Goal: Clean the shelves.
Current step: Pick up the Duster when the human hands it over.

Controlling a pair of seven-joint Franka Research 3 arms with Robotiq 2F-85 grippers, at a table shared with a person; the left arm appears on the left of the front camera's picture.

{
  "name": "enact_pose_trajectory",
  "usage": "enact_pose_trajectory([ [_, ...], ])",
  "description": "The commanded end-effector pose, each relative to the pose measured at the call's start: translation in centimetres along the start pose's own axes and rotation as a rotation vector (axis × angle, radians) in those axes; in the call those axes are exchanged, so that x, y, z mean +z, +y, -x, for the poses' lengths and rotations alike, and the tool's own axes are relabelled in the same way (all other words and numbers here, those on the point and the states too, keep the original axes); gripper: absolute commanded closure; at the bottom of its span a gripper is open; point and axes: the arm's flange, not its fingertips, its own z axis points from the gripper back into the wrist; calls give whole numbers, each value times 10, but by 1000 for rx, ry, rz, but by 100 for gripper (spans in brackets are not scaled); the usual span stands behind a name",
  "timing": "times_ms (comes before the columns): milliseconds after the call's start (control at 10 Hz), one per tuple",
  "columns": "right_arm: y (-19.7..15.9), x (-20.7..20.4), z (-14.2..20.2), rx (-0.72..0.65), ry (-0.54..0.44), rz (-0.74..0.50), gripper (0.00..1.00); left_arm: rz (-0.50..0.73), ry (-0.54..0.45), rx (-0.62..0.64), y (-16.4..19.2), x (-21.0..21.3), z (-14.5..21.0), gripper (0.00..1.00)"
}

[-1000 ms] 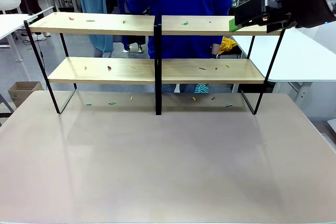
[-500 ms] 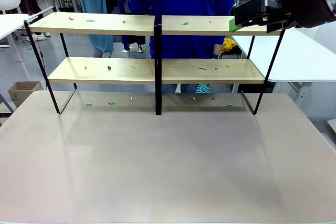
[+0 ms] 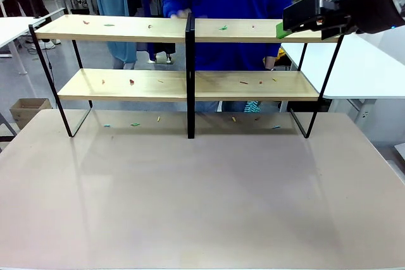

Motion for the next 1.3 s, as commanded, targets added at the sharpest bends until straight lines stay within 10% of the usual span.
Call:
enact_pose_trajectory([
  [0, 0, 0, 0, -2, -3, 1, 0, -123, 11, -136, -13, 73, 77, 100],
  [400, 0, 0, 0, -2, -3, 1, 0, -440, -194, -150, -24, 225, 233, 100],
  [700, 0, 0, 0, -2, -3, 1, 0, -479, -200, -53, 4, 263, 338, 100],
  [900, 0, 0, 0, -2, -3, 1, 0, -329, -438, -114, 8, 279, 353, 99],
  [1000, 0, 0, 0, -2, -3, 1, 0, -462, -246, -51, 3, 280, 350, 99],
  [1200, 0, 0, 0, -2, -3, 1, 0, -462, -246, -51, 3, 280, 350, 99],
])
